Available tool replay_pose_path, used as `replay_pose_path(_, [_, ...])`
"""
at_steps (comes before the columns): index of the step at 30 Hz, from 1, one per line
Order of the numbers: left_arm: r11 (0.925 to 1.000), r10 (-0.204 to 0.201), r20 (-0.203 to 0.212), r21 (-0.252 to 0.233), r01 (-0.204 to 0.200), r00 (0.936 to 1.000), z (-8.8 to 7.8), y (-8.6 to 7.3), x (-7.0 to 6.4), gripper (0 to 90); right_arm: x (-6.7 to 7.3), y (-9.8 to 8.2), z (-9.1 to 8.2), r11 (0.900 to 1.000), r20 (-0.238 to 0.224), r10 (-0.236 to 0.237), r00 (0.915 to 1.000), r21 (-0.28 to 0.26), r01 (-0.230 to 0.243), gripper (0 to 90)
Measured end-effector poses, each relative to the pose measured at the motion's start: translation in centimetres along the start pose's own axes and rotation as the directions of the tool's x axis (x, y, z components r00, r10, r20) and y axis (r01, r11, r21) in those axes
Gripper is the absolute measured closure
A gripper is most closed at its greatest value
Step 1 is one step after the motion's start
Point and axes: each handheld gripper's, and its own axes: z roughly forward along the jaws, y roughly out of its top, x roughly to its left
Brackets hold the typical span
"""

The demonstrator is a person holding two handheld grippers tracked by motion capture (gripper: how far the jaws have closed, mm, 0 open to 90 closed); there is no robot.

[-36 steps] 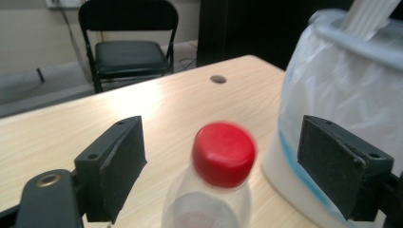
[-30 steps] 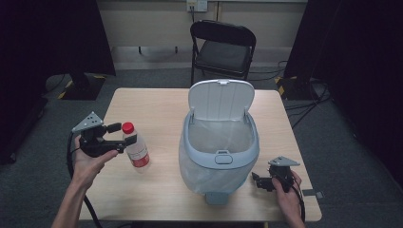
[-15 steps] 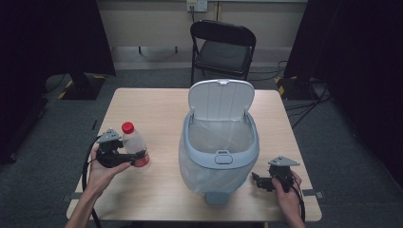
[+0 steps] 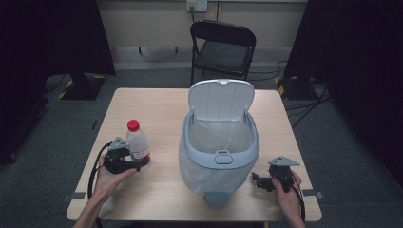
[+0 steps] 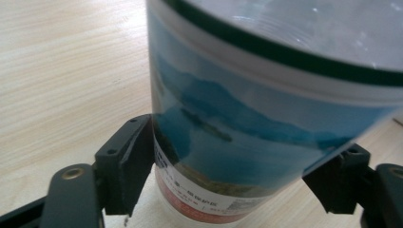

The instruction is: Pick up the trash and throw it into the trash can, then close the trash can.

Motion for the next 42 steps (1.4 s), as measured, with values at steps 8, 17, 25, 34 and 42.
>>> replay_pose_path(8, [0.9986,-0.030,0.009,-0.043,0.030,0.9995,-0.8,0.0,0.2,29.5,0.0,0.0,0.0,1.000,0.000,0.000,1.0000,0.000,0.000,11.0])
replay_pose_path(17, [0.9963,-0.030,0.051,-0.079,0.034,0.9983,-1.6,0.3,-0.4,29.6,0.0,0.0,0.0,1.000,0.000,0.000,1.0000,0.000,0.000,11.0])
replay_pose_path(25, [0.9952,-0.027,0.060,-0.092,0.033,0.9978,-2.1,0.5,-0.8,29.6,0.0,0.0,0.0,1.000,0.000,0.000,1.0000,0.000,0.000,11.0])
replay_pose_path(34, [0.9885,-0.036,0.100,-0.143,0.050,0.9943,-3.7,1.1,-1.4,29.6,0.0,0.0,0.0,1.000,0.000,0.000,1.0000,0.000,0.000,11.0])
replay_pose_path(42, [0.9822,-0.008,0.145,-0.185,0.035,0.9894,-5.0,2.1,-2.5,29.5,0.0,0.0,0.0,1.000,0.000,0.000,1.0000,0.000,0.000,11.0])
